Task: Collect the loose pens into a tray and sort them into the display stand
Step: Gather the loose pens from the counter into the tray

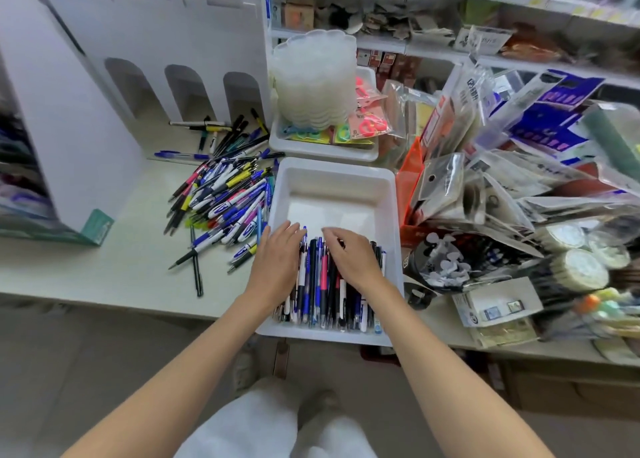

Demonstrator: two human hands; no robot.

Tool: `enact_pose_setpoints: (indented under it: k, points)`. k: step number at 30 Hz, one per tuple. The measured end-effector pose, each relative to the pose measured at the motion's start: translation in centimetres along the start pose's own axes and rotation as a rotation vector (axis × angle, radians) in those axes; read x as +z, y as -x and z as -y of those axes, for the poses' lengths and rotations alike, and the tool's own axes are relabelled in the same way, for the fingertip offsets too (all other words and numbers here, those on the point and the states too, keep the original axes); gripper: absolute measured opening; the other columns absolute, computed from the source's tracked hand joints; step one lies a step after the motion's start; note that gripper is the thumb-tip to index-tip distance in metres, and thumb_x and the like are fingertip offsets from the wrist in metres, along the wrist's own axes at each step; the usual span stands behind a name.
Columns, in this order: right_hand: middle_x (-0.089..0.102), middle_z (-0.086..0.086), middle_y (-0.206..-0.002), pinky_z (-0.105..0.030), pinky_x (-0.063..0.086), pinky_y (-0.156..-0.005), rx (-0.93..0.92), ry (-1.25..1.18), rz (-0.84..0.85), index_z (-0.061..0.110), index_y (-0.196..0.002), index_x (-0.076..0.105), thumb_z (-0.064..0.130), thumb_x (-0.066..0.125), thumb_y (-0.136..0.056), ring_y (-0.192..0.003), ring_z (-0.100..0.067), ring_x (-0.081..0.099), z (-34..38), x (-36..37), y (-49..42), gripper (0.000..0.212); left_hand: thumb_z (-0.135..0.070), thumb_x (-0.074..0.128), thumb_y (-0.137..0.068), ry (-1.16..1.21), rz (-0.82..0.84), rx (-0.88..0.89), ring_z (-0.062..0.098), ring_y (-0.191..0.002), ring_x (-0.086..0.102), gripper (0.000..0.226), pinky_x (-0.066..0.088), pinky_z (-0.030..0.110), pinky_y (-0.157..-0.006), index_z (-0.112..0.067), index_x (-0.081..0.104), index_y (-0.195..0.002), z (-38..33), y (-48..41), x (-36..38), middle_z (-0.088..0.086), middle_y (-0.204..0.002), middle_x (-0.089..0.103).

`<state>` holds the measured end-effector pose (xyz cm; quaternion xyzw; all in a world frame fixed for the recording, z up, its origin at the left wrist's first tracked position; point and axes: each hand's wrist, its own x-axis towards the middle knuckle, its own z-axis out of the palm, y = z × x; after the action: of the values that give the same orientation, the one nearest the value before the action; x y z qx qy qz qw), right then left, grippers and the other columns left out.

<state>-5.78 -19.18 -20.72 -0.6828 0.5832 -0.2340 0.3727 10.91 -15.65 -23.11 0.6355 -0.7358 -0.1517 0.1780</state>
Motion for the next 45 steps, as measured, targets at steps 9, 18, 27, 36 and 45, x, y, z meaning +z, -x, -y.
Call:
enact_pose_setpoints:
  k: [9, 18, 27, 36, 45]
  points:
    - [0.02, 0.001, -0.162, -0.032, 0.008, -0.124, 0.224, 0.0, -0.2, 0.015, -0.154, 0.026, 0.029, 0.034, -0.106, -0.149, -0.011, 0.012, -3.3, 0.5, 4.7, 0.051, -0.025, 0.024, -0.109, 0.137, 0.26, -0.112, 0.031, -0.093, 0.058, 0.041, 0.035, 0.045, -0.105, -0.005, 0.058, -0.1, -1.7, -4.8, 0.6, 0.012, -0.1, 0.063]
    - [0.016, 0.005, -0.162, -0.031, 0.004, -0.123, 0.084, 0.101, -0.192, 0.02, -0.155, 0.021, 0.029, 0.035, -0.106, -0.15, -0.01, 0.007, -3.2, 0.4, 3.7, 0.052, -0.039, 0.032, -0.107, 0.34, 0.103, -0.005, 0.01, -0.12, 0.057, 0.042, 0.031, 0.037, -0.113, -0.027, 0.063, -0.133, -1.7, -2.7, 1.6, -0.006, -0.129, 0.066]
    - [0.032, 0.001, -0.157, -0.034, -0.004, -0.123, -0.024, 0.248, -0.126, 0.017, -0.152, 0.033, 0.031, 0.036, -0.104, -0.149, -0.015, 0.015, -4.8, 0.8, 4.0, 0.05, -0.042, 0.035, -0.103, 0.307, 0.051, 0.004, 0.011, -0.084, 0.063, 0.041, 0.044, 0.045, -0.099, -0.025, 0.07, -0.088, -1.4, -2.4, 1.8, -0.008, -0.085, 0.072]
    - [0.041, -0.005, -0.151, -0.038, 0.016, -0.122, -0.059, 0.131, -0.23, 0.012, -0.143, 0.046, 0.022, 0.042, -0.102, -0.145, -0.02, 0.027, -2.0, 0.6, 2.0, 0.042, -0.022, 0.041, -0.106, 0.367, -0.142, -0.134, 0.02, -0.115, 0.06, 0.033, 0.046, 0.033, -0.097, -0.011, 0.062, -0.129, -1.2, -2.6, -1.0, 0.005, -0.126, 0.066]
    - [0.053, -0.007, -0.138, -0.034, 0.03, -0.113, -0.179, 0.095, -0.174, 0.008, -0.136, 0.051, 0.015, 0.048, -0.099, -0.13, -0.021, 0.043, 5.8, 4.7, -4.4, 0.038, -0.021, 0.04, -0.105, 0.399, -0.355, -0.366, 0.015, -0.094, 0.059, 0.029, 0.043, 0.028, -0.077, -0.013, 0.066, -0.117, 8.3, -5.8, -6.7, 0.001, -0.107, 0.067]
